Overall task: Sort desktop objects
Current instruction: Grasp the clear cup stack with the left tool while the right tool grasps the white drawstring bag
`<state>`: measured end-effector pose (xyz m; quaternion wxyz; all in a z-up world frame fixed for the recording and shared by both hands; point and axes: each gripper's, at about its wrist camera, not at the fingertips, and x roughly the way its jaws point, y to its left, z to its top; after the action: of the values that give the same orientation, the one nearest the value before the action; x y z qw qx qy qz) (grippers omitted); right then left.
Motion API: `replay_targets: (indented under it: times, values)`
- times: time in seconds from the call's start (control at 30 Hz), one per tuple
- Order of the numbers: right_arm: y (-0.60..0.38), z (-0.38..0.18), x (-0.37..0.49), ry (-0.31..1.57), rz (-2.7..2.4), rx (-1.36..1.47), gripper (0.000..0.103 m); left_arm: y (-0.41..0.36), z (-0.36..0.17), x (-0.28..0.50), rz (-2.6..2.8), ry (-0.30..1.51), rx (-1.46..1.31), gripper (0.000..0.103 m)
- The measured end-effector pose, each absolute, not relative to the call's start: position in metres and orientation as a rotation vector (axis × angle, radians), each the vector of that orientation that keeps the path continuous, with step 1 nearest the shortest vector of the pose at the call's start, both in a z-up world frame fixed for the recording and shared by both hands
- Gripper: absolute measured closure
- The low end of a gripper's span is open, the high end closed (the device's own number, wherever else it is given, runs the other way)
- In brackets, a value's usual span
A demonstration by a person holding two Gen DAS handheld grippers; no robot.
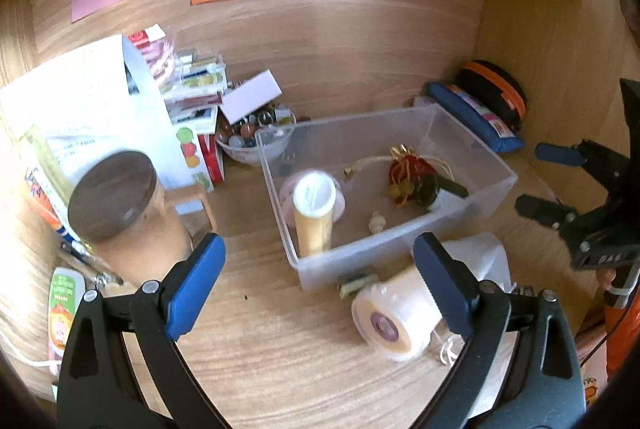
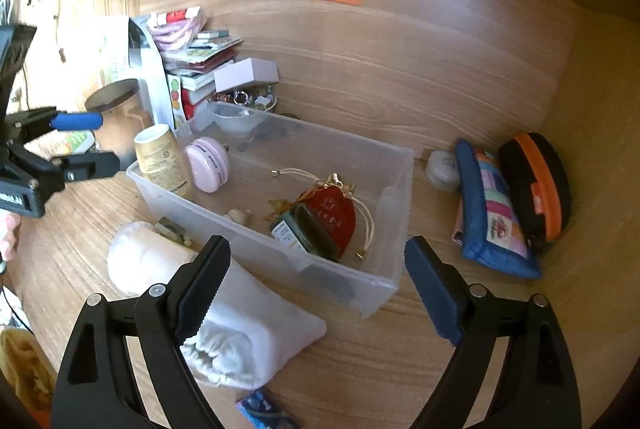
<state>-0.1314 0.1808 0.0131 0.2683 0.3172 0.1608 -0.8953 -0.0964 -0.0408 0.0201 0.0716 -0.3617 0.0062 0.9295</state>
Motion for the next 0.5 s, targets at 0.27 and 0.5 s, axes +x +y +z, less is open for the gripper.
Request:
replay_targets:
  times: [0.27,0.5]
  values:
    - [0.190,0.004,-0.107,0.423,-2.388,0.858,0.005,-0.028,0.000,-0.080,2.742,0.044,-1.137,0.007]
    - [0.172,-0.031,-0.095,0.457,-2.284,0.964,0.005,-0.022,-0.021,-0.072,2.706,0.043,-1.195,0.007]
